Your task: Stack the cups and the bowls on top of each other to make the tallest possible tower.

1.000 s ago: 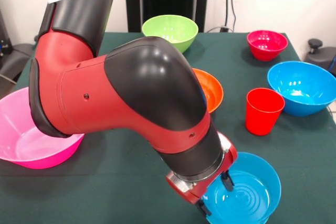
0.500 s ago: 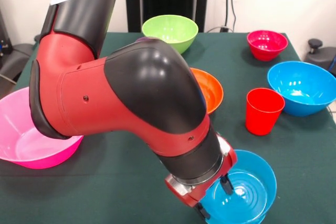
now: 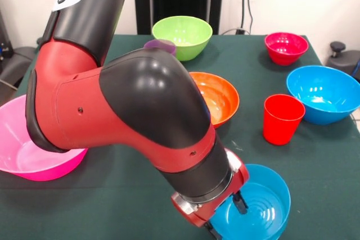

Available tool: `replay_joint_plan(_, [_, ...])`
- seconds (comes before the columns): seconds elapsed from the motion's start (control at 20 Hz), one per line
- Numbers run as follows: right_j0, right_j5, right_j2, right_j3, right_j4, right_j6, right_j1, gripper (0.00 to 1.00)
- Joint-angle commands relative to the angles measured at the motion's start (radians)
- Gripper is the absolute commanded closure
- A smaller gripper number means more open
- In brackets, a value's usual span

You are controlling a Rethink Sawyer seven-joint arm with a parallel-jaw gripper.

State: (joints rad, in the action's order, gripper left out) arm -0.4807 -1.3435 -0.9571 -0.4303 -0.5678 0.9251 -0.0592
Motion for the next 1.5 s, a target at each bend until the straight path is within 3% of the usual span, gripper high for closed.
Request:
replay_joint_plan(0.05, [-0.005,0.052,0.011,0.055,-0.078,-0.056,-0.119,0.0])
replay_joint_plan(1.0, [-0.005,-0.006,0.037,0.046,-0.056,-0.031,-0.092,0.0])
replay_joint_plan(1.05, [-0.001,-0.049,0.046,0.055,-0.071,-0.025,-0.089,1.0])
replay_joint_plan(1.5, [-0.012,-0.043,0.04,0.034,-0.047,-0.08,-0.079,1.0])
